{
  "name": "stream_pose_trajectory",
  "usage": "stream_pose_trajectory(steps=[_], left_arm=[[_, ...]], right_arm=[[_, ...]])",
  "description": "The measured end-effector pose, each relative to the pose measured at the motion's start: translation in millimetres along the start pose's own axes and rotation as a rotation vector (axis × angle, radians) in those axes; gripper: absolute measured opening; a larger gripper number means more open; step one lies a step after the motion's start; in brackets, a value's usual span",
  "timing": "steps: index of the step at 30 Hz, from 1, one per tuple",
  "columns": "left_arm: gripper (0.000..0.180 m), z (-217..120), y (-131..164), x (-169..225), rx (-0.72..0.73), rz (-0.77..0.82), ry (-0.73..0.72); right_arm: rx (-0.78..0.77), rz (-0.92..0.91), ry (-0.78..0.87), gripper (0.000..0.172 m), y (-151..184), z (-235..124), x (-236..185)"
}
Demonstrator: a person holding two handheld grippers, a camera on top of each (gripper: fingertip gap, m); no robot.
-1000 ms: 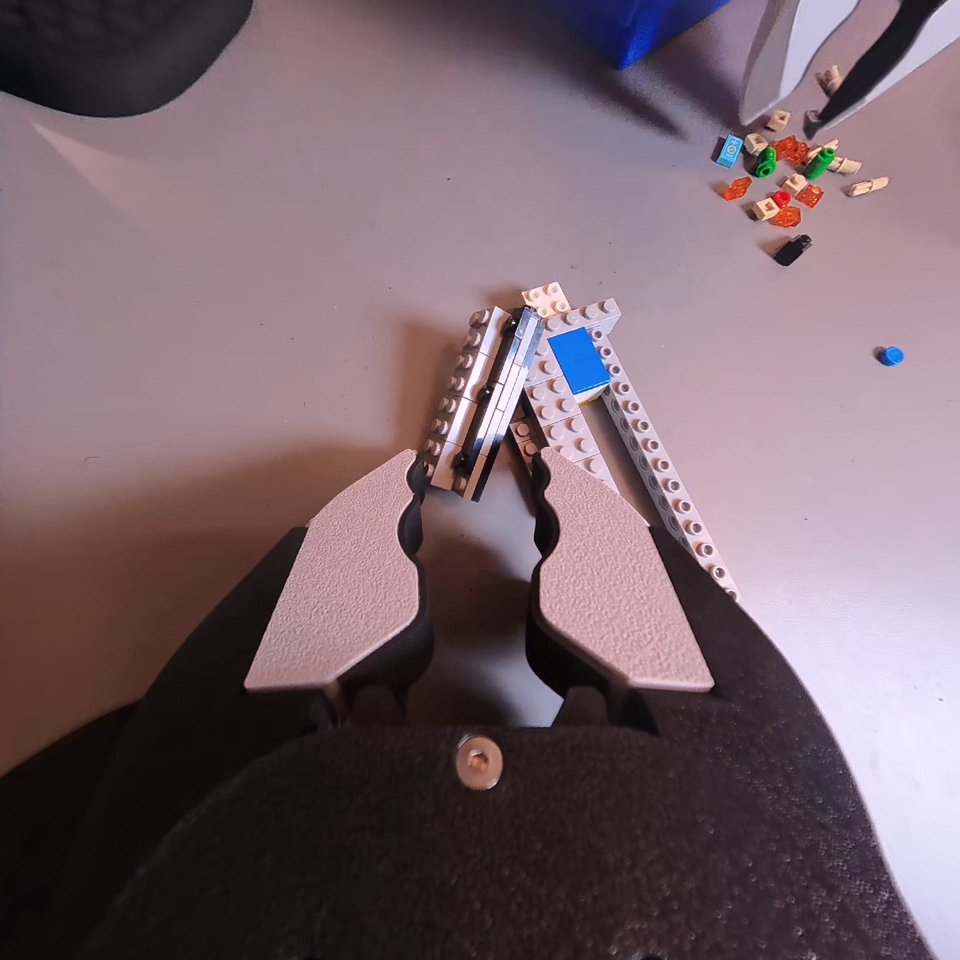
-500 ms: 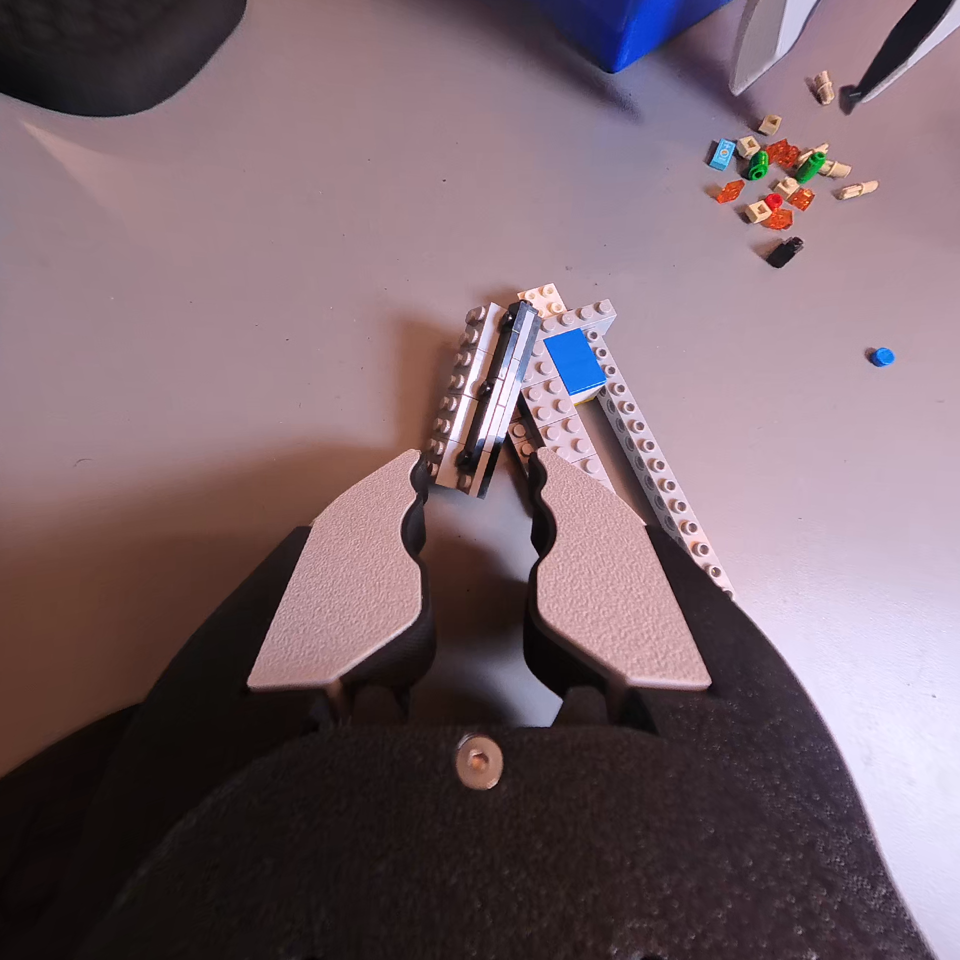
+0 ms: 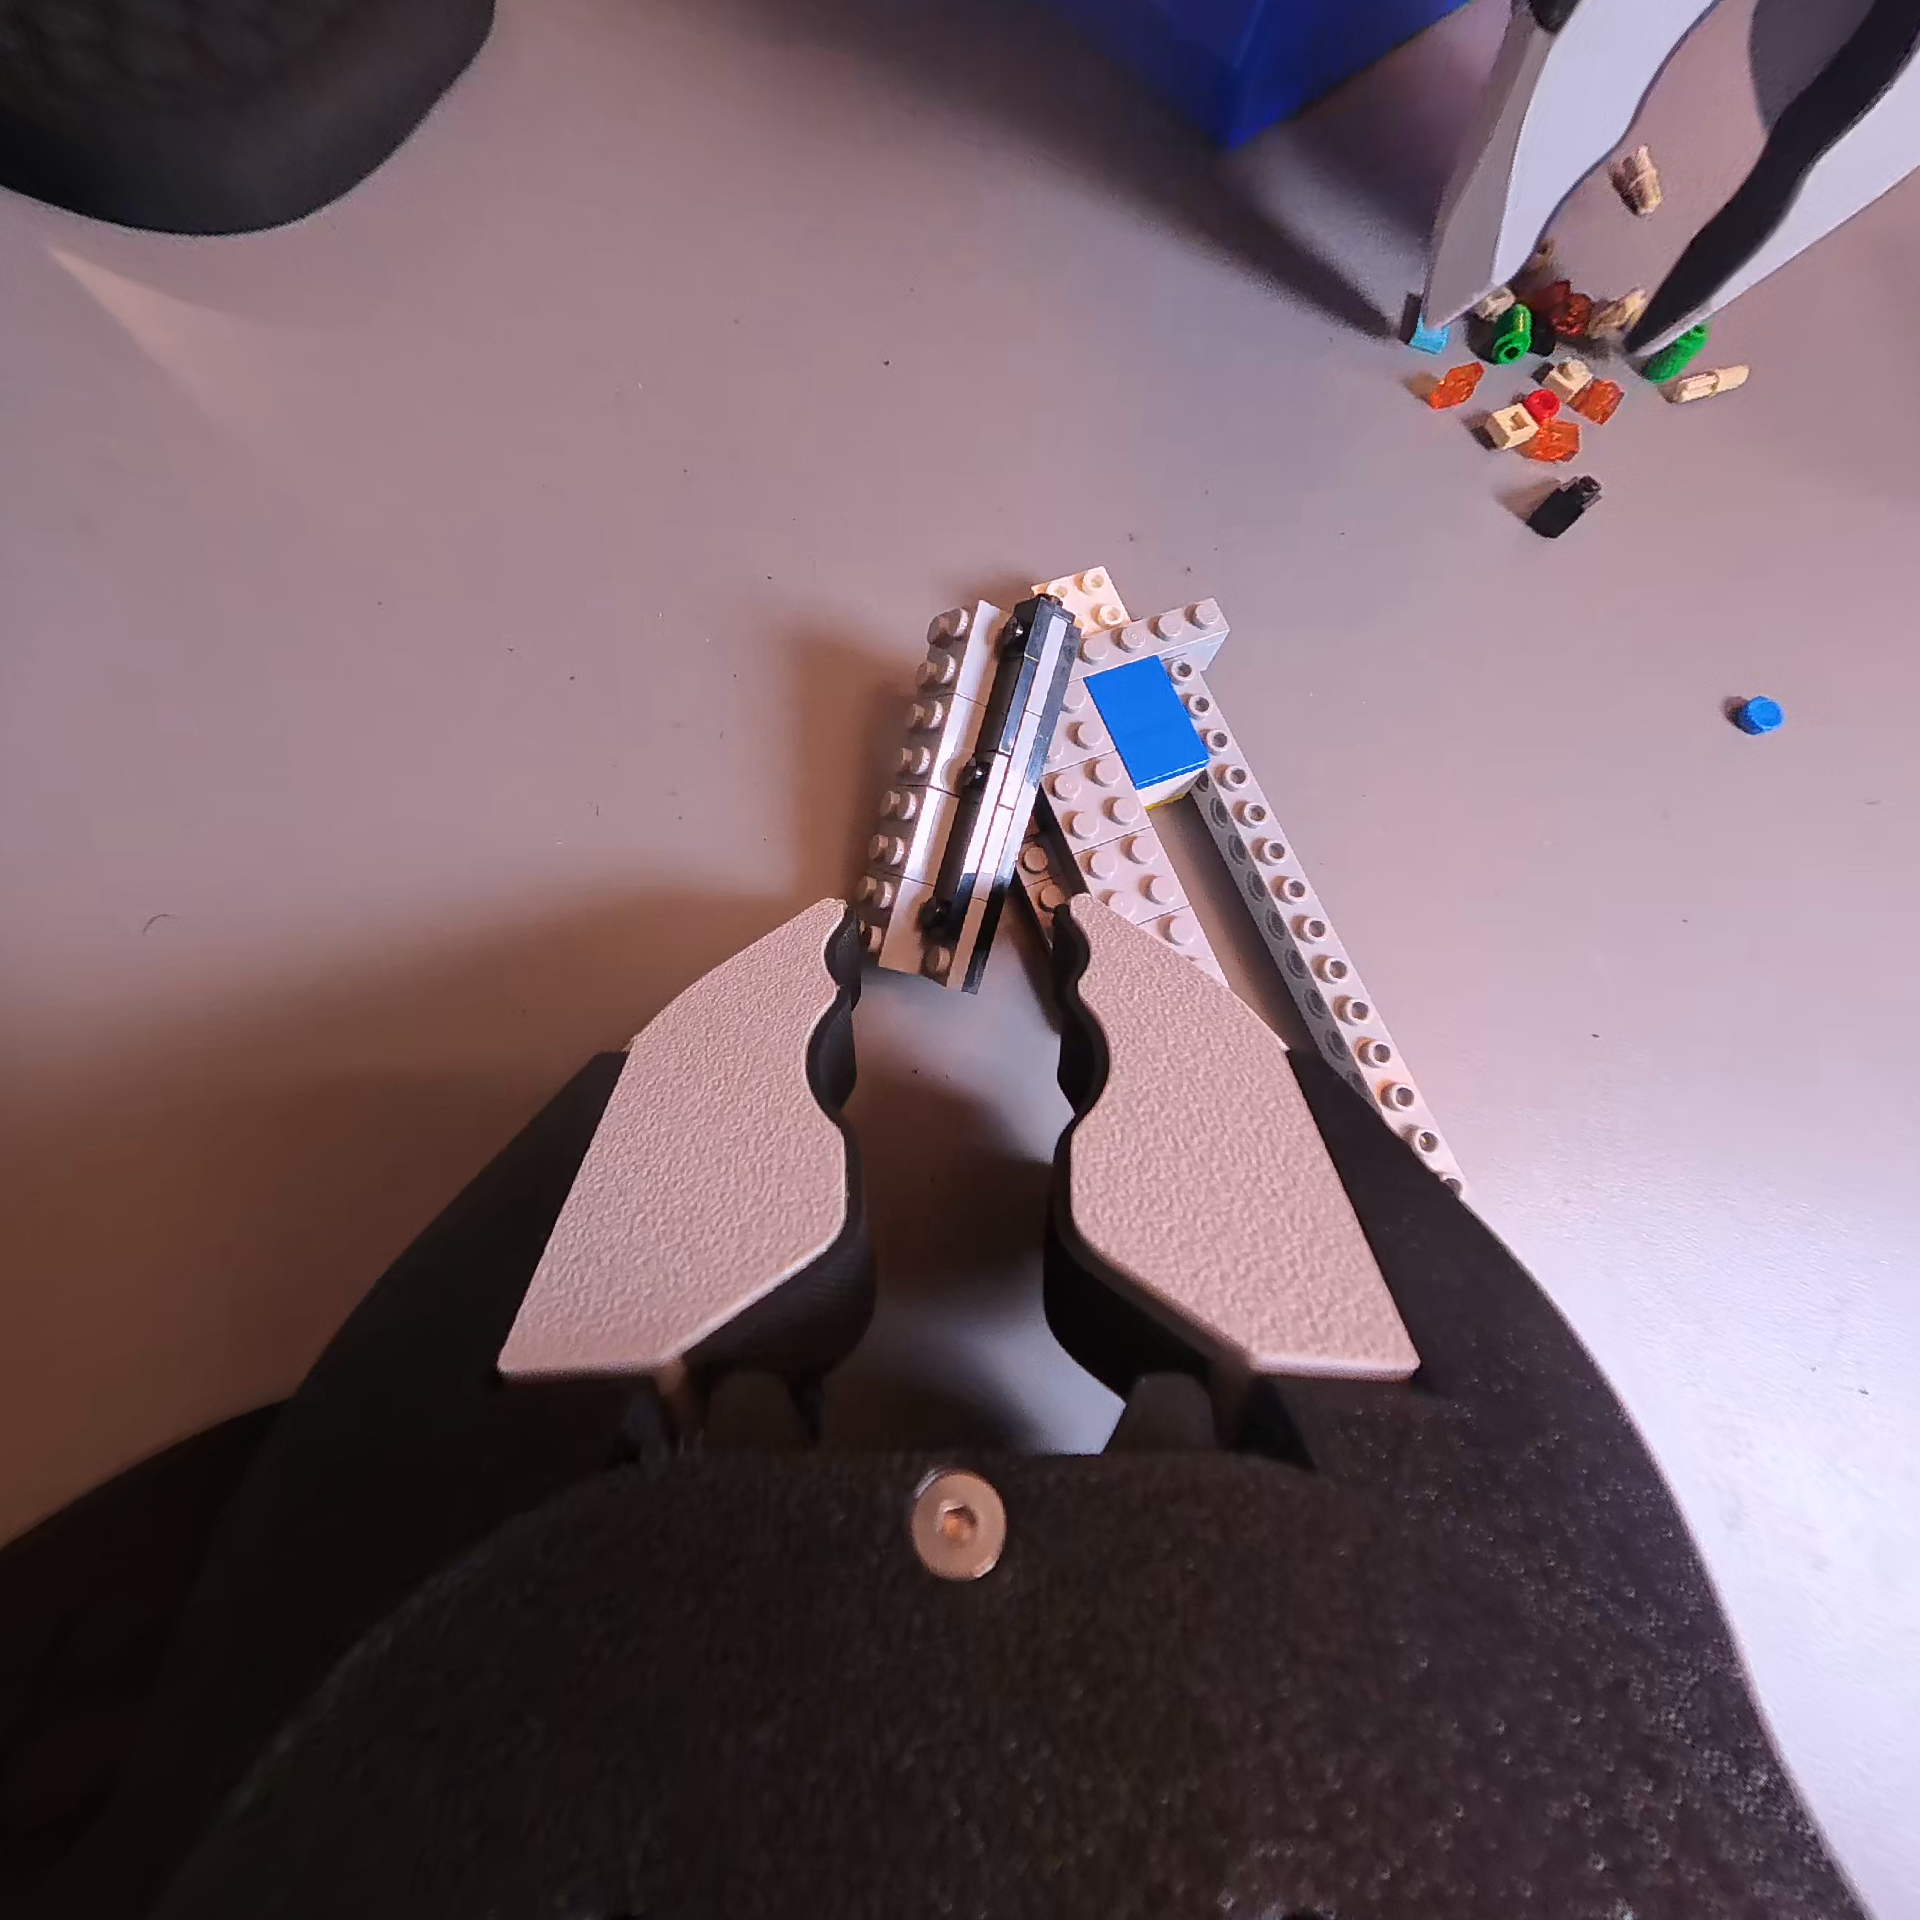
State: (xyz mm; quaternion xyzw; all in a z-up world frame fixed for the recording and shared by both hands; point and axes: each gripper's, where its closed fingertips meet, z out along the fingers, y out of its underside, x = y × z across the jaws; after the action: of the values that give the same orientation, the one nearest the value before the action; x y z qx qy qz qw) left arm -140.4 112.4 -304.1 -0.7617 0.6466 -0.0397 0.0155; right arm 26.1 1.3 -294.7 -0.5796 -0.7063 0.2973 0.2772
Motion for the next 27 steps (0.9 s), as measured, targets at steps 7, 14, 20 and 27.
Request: stream_pose_trajectory(steps=[7, 14, 20, 27], left_arm=[[0.038, -34.5, -22.2, 5.3, 0.136, 0.030, -0.117], [0.028, -45.2, -95.9, 107.6, 0.482, 0.166, -0.143], [0.030, -11.7, -104.7, 141.9, 0.596, 0.060, -0.107], [0.020, -22.3, -109.0, 130.9, 0.783, -0.104, -0.140]], right_arm=[[0.002, -0.005, 0.003, 0.034, -0.2, -0.1, 0.2], [-0.009, -0.022, 0.008, 0.025, 1.4, -2.0, 1.4], [0.021, -0.011, -0.022, 0.022, -4.0, -3.4, -2.3], [0.168, -0.029, 0.017, 0.020, -28.7, -18.5, 2.3]])
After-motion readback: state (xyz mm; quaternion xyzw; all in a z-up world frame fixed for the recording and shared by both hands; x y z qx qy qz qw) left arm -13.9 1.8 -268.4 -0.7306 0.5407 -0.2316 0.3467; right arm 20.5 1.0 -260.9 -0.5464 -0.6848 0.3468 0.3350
